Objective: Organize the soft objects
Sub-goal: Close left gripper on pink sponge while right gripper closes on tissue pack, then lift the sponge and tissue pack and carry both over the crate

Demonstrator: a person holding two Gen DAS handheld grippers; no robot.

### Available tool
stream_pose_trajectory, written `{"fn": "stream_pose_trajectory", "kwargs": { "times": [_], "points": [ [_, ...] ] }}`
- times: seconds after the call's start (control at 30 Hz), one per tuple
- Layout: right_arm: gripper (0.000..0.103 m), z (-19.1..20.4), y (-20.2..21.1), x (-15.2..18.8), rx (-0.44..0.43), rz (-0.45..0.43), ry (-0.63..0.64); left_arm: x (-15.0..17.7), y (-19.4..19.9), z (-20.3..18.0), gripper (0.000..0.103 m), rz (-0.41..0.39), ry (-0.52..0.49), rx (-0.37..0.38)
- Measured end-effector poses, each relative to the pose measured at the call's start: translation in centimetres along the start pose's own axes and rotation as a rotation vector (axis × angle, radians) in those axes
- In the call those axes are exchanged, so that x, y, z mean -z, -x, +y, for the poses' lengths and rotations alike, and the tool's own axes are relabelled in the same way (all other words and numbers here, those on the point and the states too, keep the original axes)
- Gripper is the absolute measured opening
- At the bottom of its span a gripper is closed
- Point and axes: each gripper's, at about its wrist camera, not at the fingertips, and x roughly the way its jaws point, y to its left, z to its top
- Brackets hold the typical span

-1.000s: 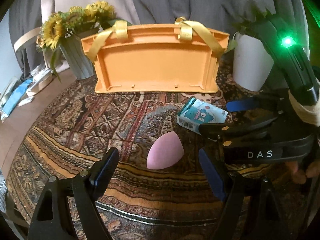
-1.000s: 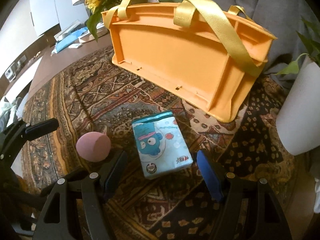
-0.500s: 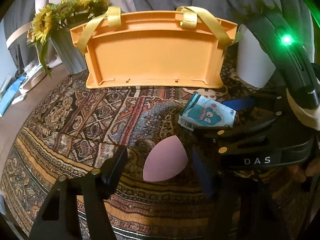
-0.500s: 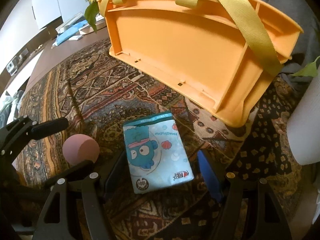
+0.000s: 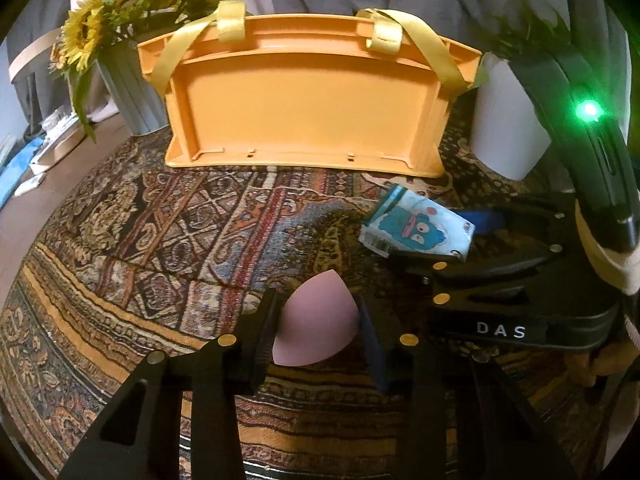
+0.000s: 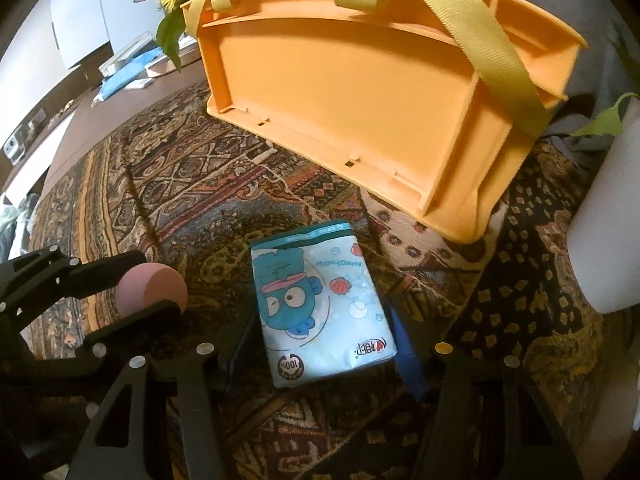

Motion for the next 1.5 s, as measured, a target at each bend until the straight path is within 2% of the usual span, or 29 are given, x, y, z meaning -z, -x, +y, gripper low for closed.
{"fn": "stream_pose_trajectory", "kwargs": {
  "times": [0.6, 0.97, 1.33, 1.5],
  "points": [
    [0.056, 0.6, 4.1, -0.3, 0.026, -0.114, -0.092, -1.5, 4.5, 1.4, 0.039, -0.099, 0.076, -0.083],
    [0.057, 1.1, 7.6, -0.8, 0.053, -0.209, -0.136, -2.9, 7.6, 1.7, 0.039, -0.191, 0.089, -0.092],
    [0.057, 2.6, 12.7, -2.9, 0.099, -0.348, -0.181, -5.9, 11.7, 3.0, 0.039, -0.318, 0.084, -0.084],
    [0.057, 3.2, 14.7, -4.0, 0.120, -0.401, -0.209, -7.5, 13.5, 3.7, 0.039, -0.367, 0.063, -0.059]
  ]
}}
